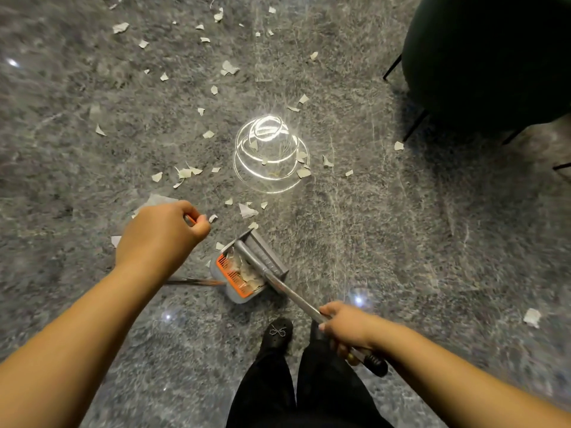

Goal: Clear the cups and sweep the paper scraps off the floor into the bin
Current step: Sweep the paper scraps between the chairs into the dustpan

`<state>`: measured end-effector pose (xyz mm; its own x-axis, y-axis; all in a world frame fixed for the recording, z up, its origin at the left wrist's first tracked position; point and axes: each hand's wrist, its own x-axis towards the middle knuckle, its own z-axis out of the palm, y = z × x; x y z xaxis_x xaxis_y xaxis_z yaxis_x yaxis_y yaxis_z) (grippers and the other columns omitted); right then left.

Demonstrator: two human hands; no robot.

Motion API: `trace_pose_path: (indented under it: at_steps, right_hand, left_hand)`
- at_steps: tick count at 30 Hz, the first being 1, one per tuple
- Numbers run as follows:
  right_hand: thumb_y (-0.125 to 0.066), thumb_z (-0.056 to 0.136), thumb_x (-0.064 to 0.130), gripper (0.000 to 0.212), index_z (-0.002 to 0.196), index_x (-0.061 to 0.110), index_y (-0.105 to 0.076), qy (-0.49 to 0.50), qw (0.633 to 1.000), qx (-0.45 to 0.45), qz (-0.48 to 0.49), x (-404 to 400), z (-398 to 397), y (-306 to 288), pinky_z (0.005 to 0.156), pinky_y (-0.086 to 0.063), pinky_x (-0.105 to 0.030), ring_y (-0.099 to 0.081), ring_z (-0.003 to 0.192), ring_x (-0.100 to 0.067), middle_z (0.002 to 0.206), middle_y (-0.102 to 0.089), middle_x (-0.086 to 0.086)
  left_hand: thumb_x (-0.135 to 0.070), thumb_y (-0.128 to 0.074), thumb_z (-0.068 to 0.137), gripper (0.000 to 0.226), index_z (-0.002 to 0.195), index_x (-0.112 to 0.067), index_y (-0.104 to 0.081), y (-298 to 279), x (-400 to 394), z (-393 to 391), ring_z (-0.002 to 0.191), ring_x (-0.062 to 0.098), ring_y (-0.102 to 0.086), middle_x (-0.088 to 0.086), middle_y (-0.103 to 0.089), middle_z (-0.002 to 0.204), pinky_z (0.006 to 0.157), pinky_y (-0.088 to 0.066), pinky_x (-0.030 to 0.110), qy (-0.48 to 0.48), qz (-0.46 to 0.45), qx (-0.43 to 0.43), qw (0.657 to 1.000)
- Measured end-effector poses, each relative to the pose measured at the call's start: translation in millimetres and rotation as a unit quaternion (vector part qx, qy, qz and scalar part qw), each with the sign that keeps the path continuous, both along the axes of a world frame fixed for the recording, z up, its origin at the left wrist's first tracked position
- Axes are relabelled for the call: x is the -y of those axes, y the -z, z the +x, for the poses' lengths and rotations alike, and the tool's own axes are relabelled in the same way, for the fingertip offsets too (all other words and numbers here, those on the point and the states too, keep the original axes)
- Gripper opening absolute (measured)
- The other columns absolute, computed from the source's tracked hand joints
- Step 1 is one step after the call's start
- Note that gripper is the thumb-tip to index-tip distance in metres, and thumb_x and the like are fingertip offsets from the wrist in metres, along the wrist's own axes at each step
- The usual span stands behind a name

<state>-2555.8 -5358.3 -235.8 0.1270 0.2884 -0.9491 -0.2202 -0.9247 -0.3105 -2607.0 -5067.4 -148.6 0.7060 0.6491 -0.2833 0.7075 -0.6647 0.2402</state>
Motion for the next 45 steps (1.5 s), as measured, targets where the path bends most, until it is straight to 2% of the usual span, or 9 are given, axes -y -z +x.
trace_pose_path:
  at_steps: [5, 9, 15, 20, 27, 34, 38, 41, 45]
  right_hand:
    - [-0.040, 0.099, 0.010, 0.032, 0.131, 0.009, -0.044, 0.074, 0.997, -0.006, 0.004, 9.6, -4.5, -16.7, 0.038, -0.036, -0.020, -0.042, 0.038, -0.011, 0.057, -0.045, -0.005]
    - [-0.037, 0.100, 0.007, 0.034, 0.133, 0.002, -0.041, 0.147, 0.989, -0.007, 0.012, 24.2, -7.2, -32.7, 0.037, -0.032, -0.017, -0.039, 0.034, -0.007, 0.056, -0.043, -0.004]
    - [-0.038, 0.101, 0.011, 0.037, 0.137, 0.019, -0.040, 0.291, 0.956, -0.026, 0.009, 59.8, -16.9, -36.5, 0.037, -0.032, -0.014, -0.038, 0.032, -0.007, 0.047, -0.044, -0.001]
    - [-0.040, 0.100, 0.011, 0.041, 0.138, 0.024, -0.038, 0.422, 0.906, -0.020, 0.014, 104.0, -34.6, -48.3, 0.036, -0.030, -0.012, -0.035, 0.031, -0.007, 0.046, -0.041, 0.000]
    - [-0.038, 0.101, 0.010, 0.043, 0.142, 0.022, -0.033, 0.596, 0.802, 0.006, 0.041, 176.8, -68.5, -74.1, 0.033, -0.028, -0.011, -0.032, 0.029, -0.006, 0.041, -0.041, 0.000]
    - [-0.036, 0.102, 0.011, 0.040, 0.140, 0.021, -0.035, 0.704, 0.707, 0.026, 0.063, 268.1, -90.5, -76.3, 0.033, -0.028, -0.009, -0.029, 0.028, -0.004, 0.041, -0.037, 0.000]
    - [-0.039, 0.102, 0.011, 0.023, 0.121, 0.021, -0.047, 0.737, 0.672, 0.036, 0.067, 334.6, -95.5, -82.2, 0.035, -0.028, -0.010, -0.030, 0.030, -0.005, 0.053, -0.037, -0.004]
    - [-0.039, 0.102, 0.011, 0.013, 0.099, 0.019, -0.049, 0.751, 0.656, 0.033, 0.064, 387.9, -93.1, -84.0, 0.036, -0.027, -0.010, -0.030, 0.031, -0.005, 0.050, -0.038, -0.002]
    - [-0.040, 0.102, 0.013, 0.012, 0.106, 0.023, -0.046, 0.768, 0.637, 0.029, 0.060, 456.2, -85.8, -82.7, 0.033, -0.029, -0.011, -0.031, 0.031, -0.005, 0.052, -0.038, -0.003]
  left_hand:
    - [-0.037, -0.064, 0.088, 0.013, 0.079, -0.029, -0.067, -3.4, -3.9, -14.2, 0.076, 0.026, -0.060, 0.002, -0.067, 0.077, 0.061, -0.041, 0.031, 0.007, -0.017, 0.023, 1.000]
    - [-0.036, -0.066, 0.087, 0.013, 0.075, -0.030, -0.067, -8.6, -1.3, -18.1, 0.069, 0.022, -0.060, -0.003, -0.065, 0.070, 0.059, -0.040, 0.031, 0.025, -0.039, 0.027, 0.999]
    - [-0.035, -0.066, 0.087, 0.014, 0.073, -0.034, -0.063, -20.1, 26.7, 9.1, 0.062, 0.008, -0.055, -0.014, -0.060, 0.063, 0.055, -0.038, 0.027, 0.095, -0.055, 0.041, 0.993]
    - [-0.036, -0.066, 0.087, 0.012, 0.076, -0.033, -0.066, -30.1, 66.2, 35.6, 0.065, 0.014, -0.058, -0.015, -0.062, 0.064, 0.060, -0.044, 0.030, 0.168, -0.071, 0.059, 0.981]
    - [-0.036, -0.064, 0.088, 0.011, 0.078, -0.032, -0.067, -47.0, 147.7, 74.5, 0.070, 0.021, -0.058, -0.012, -0.062, 0.066, 0.063, -0.042, 0.031, 0.272, -0.072, 0.087, 0.956]
    - [-0.035, -0.062, 0.089, 0.013, 0.079, -0.029, -0.067, -57.2, 257.7, 116.0, 0.068, 0.022, -0.054, -0.006, -0.061, 0.065, 0.065, -0.038, 0.029, 0.337, -0.071, 0.110, 0.932]
    - [-0.038, -0.058, 0.089, 0.016, 0.080, -0.027, -0.067, -55.8, 332.3, 139.9, 0.068, 0.023, -0.054, -0.005, -0.062, 0.065, 0.065, -0.038, 0.029, 0.363, -0.060, 0.105, 0.924]
    - [-0.038, -0.059, 0.090, 0.015, 0.087, -0.028, -0.069, -56.0, 392.8, 157.6, 0.071, 0.024, -0.055, -0.005, -0.062, 0.067, 0.066, -0.039, 0.030, 0.383, -0.065, 0.105, 0.915]
    - [-0.038, -0.058, 0.091, 0.015, 0.087, -0.028, -0.068, -57.9, 466.7, 178.7, 0.068, 0.018, -0.051, -0.009, -0.060, 0.068, 0.063, -0.037, 0.030, 0.386, -0.072, 0.101, 0.914]
